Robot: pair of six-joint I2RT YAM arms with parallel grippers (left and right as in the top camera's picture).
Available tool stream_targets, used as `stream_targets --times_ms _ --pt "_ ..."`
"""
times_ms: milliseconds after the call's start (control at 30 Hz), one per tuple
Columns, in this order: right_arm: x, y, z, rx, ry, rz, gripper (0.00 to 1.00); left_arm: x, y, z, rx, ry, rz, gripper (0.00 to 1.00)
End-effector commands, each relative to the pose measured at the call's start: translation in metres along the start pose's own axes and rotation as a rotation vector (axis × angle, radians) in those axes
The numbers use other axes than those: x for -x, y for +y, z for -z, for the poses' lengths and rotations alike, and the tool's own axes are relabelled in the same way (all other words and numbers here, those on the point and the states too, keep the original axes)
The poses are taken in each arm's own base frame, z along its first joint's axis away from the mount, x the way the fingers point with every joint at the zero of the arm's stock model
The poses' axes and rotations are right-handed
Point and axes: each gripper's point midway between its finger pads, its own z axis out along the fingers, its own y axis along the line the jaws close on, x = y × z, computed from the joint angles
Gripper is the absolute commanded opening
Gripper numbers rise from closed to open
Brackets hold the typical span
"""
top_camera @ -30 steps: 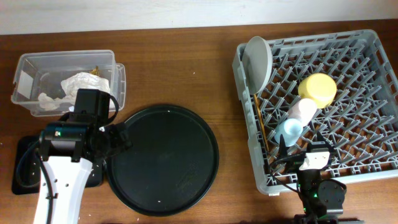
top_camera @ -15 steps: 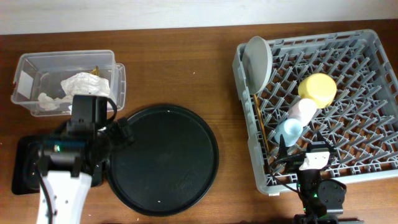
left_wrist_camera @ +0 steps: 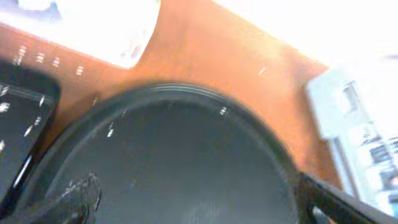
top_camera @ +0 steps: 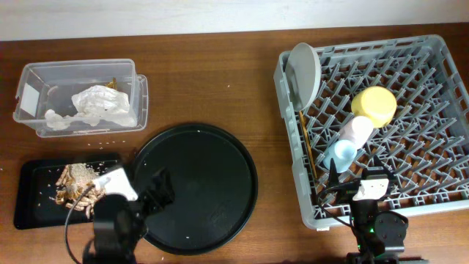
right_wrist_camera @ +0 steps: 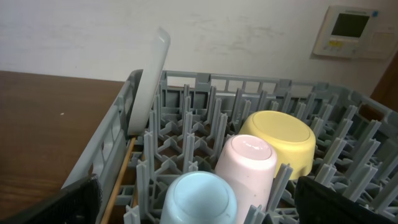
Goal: Sort waste into correct bins and load items into the dishwasher rack
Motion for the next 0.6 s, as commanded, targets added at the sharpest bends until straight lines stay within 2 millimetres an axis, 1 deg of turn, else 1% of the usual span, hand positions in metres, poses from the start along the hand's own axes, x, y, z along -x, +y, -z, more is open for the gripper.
stream_targets --times_ms 0,67,167,400,500,567 --pt "-0.002 -0.002 0.0 -0.009 0.002 0.007 0.99 -0.004 -0.003 0.004 -0.082 -0.091 -0.003 0.99" --pt "-0.002 -0.002 0.0 -0.009 0.002 0.007 0.99 0.0 -0.002 0.003 -0.097 -0.153 -0.005 0.99" --pt "-0.002 -0.002 0.0 -0.009 0.002 0.006 0.99 0.005 0.005 -0.003 -0.078 -0.224 -0.001 0.99" --pt "-0.002 -0.002 0.0 -0.009 0.002 0.007 0.99 0.004 0.01 -0.019 -0.132 -0.357 -0.001 0.99" --pt "-0.003 -0.002 0.0 -0.009 0.003 0.007 0.99 0.005 0.017 -0.017 -0.095 -0.374 0.007 0.99" --pt "-0.002 -0.002 0.0 -0.009 0.002 0.007 0.99 0.01 0.017 -0.013 -0.088 -0.406 -0.029 0.99"
